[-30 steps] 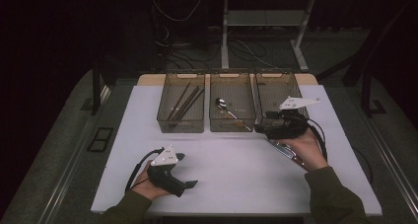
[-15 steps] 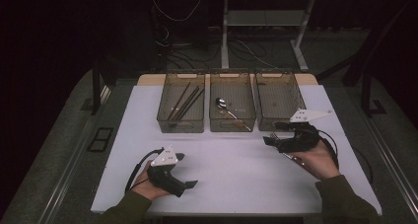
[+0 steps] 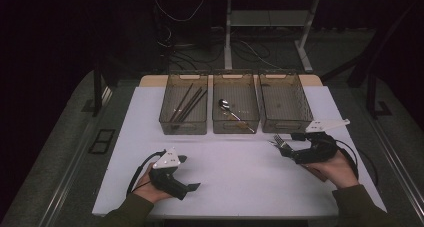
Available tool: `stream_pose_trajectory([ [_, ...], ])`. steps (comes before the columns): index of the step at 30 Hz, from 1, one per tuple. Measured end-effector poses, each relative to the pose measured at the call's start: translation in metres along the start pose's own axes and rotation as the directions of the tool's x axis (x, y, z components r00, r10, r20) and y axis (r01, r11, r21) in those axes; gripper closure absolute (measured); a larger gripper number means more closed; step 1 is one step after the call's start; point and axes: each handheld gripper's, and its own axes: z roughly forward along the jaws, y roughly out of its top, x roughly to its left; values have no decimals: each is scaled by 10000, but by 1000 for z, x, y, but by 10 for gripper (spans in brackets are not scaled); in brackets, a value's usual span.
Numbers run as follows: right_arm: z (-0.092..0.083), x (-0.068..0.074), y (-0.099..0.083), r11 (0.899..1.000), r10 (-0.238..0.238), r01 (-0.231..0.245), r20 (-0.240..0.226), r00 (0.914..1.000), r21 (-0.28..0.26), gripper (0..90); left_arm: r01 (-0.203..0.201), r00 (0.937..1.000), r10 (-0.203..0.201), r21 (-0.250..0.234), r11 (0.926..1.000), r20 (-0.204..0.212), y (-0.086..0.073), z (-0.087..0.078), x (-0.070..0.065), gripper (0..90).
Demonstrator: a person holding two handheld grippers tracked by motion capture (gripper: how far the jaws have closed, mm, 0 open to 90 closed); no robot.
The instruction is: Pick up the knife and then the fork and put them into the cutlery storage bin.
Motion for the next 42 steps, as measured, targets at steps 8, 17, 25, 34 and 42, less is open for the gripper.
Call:
stream_pose_trajectory([
  [8, -12, -10, -11, 9962, 61, -111, 578, 9983, 868, 249, -16, 10000, 16, 36, 10000, 4, 0, 0, 0, 0],
  [17, -16, -24, -17, 9715, -243, -46, 1186, 9926, 2369, 375, -8, 10000, 8, 15, 10000, 18, 0, 0, 0, 0],
  [25, -12, -36, -19, 9321, -180, -270, 1208, 9925, 3613, 521, 27, 10000, -27, 10, 10000, -1, 0, 1, 0, 0],
  [34, 2, -45, -17, 8703, -409, -48, 820, 9958, 4924, 636, 39, 10000, -38, 64, 10000, -6, 0, 1, 1, 0],
  [42, 10, -49, -16, 8096, -698, 219, 593, 9958, 5865, 693, 34, 10000, -34, 64, 10000, 4, 0, 2, 1, 0],
])
